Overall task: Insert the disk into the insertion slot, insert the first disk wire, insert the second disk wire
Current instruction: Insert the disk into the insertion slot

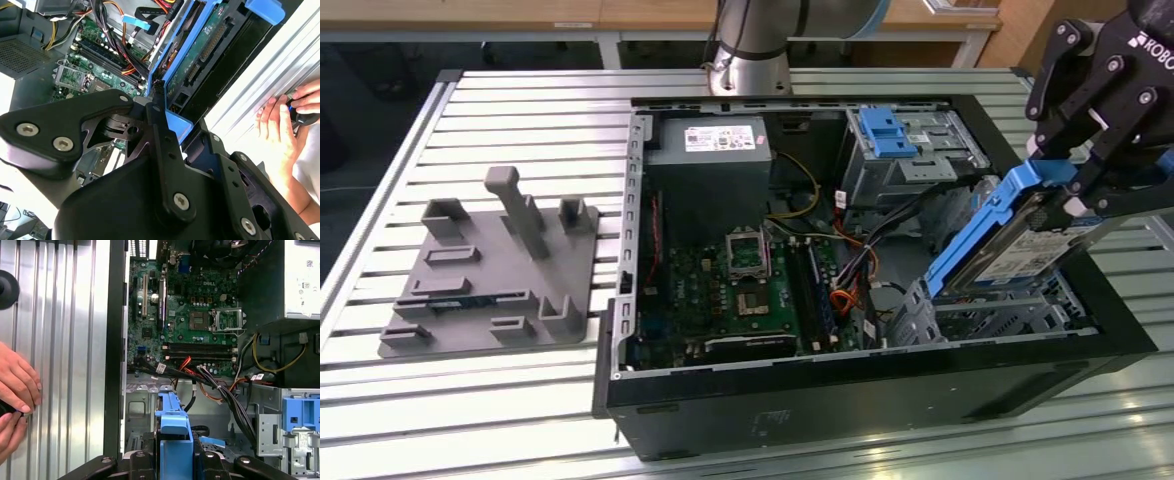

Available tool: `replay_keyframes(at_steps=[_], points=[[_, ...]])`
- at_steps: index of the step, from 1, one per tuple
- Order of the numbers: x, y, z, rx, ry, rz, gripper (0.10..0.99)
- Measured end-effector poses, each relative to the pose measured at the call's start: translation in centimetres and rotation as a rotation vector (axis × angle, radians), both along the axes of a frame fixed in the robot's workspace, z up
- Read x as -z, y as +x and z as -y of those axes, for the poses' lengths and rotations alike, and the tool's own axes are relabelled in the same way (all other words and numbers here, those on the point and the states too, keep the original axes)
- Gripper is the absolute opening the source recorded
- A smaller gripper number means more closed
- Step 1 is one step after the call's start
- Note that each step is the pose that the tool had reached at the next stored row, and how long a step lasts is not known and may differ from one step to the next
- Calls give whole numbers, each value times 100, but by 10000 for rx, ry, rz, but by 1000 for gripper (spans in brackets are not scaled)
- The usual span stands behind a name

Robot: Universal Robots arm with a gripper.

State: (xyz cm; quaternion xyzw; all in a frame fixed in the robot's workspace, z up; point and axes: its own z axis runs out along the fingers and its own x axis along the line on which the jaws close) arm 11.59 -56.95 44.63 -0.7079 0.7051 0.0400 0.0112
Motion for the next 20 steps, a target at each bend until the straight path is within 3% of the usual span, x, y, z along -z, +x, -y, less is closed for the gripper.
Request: replay_keyframes(at_steps=[20], points=[[48, -1, 6, 0, -2, 1, 365]])
